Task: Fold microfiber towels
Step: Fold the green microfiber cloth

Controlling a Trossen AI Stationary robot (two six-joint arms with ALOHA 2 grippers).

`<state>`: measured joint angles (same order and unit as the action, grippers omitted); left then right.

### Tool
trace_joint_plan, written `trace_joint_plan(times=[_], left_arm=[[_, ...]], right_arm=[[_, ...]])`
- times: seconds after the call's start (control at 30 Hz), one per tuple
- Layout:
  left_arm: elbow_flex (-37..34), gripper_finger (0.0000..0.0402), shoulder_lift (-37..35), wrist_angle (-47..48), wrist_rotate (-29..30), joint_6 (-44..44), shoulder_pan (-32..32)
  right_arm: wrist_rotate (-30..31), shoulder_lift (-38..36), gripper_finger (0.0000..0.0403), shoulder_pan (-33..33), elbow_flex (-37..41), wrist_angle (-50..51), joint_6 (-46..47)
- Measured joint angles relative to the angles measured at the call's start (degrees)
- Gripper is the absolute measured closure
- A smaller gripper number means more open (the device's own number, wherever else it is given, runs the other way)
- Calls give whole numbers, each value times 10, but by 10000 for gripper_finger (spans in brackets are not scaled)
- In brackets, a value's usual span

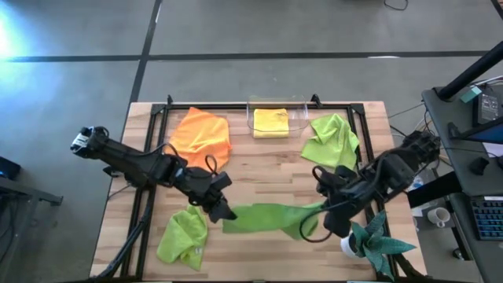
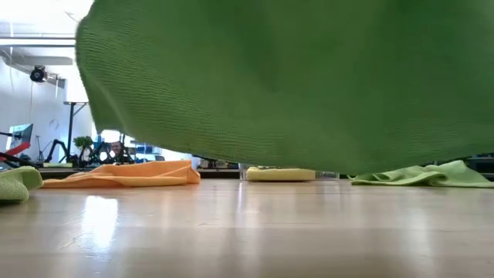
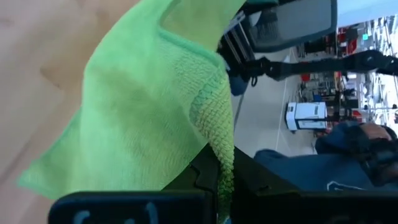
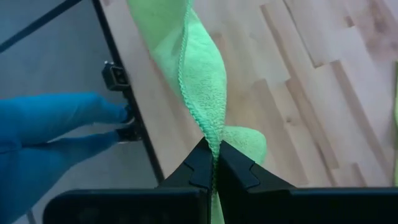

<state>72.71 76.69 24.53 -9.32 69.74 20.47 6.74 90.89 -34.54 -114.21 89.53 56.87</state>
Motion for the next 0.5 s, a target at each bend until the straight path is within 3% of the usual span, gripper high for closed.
trace_joint_plan(times=[0.5], left_arm=[[-8, 402, 45, -85, 28, 45, 74]], right_arm=[[-15, 25, 394, -65, 10, -65, 95]])
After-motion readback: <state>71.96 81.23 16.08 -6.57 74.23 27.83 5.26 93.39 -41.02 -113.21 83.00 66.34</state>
